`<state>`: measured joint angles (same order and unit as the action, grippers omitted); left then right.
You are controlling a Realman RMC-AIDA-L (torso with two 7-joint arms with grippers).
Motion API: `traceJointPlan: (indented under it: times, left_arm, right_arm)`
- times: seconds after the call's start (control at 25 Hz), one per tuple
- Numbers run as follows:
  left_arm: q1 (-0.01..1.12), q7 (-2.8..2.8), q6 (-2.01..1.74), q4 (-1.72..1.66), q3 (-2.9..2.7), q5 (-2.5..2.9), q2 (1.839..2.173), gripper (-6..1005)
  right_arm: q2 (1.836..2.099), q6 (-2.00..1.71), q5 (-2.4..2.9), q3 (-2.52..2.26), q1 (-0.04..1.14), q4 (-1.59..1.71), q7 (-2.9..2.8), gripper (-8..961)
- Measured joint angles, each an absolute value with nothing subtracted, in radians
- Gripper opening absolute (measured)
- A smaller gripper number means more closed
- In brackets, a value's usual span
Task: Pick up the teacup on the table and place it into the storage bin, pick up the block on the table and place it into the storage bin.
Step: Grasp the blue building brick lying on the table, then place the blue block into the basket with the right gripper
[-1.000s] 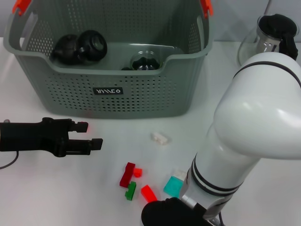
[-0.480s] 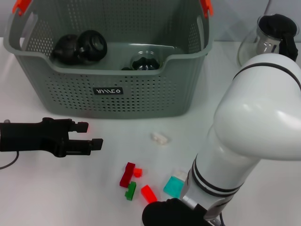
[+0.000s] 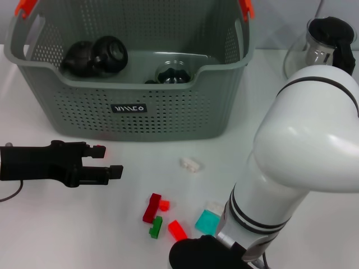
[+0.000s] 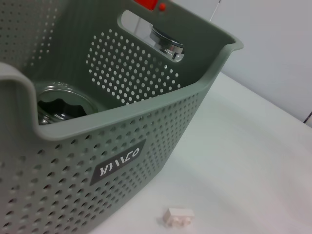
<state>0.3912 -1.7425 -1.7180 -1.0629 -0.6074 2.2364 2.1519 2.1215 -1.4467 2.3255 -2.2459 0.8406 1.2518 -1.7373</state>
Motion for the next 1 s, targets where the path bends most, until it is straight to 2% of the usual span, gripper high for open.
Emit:
traceJointPlan:
  times: [1.0]
  left_arm:
    - [0.394,-1.743,-1.731,-1.063,-0.606,2.237,2.143,786]
  right_arm:
    - [2.112,-1.460,2.319,-2.192,0.838,1.281,-1.795,436]
